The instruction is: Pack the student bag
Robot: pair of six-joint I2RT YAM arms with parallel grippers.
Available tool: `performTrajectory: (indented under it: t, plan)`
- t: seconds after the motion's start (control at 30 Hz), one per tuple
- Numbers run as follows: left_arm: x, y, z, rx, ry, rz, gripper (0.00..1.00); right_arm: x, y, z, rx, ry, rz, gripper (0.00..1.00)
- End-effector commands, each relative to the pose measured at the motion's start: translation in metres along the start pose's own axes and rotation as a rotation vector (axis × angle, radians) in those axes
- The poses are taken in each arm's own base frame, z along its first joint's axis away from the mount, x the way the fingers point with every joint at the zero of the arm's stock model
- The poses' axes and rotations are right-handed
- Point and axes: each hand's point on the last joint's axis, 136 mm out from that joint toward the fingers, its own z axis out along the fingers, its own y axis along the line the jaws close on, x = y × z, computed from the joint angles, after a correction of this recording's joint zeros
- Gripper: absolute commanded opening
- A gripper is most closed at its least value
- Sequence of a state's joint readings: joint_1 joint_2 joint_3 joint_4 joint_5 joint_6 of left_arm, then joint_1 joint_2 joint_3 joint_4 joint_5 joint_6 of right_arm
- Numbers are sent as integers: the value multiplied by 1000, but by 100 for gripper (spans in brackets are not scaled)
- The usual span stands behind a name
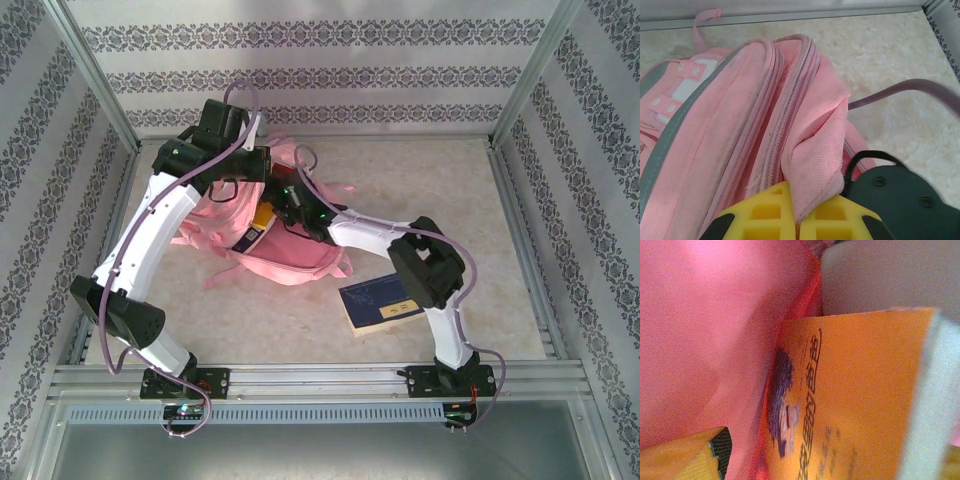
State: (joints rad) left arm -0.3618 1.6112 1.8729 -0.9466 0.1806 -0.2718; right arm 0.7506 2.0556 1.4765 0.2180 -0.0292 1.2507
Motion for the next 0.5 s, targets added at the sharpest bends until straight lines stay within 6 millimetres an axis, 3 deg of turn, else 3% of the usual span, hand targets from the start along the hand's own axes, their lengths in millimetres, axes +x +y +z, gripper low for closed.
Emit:
performTrajectory:
  t: [0.0, 0.13, 0.23, 0.37, 0.47]
  plan:
    - [-22, 7, 5, 2, -75, -48, 0, -15, 47, -63, -91, 23, -206, 75]
    - [-16, 12, 20, -8, -56, -55, 0, -23, 43, -120, -55, 16, -321, 73]
    - [-5, 12, 32, 8, -36, -73, 0, -18, 35, -159, 4, 59, -436, 71]
    - [23, 3, 53, 64, 41, -103, 4, -17, 3, -208, 137, 81, -577, 65]
    - [56, -12, 72, 99, 133, -97, 9, -26, -33, -246, 234, 60, -522, 63]
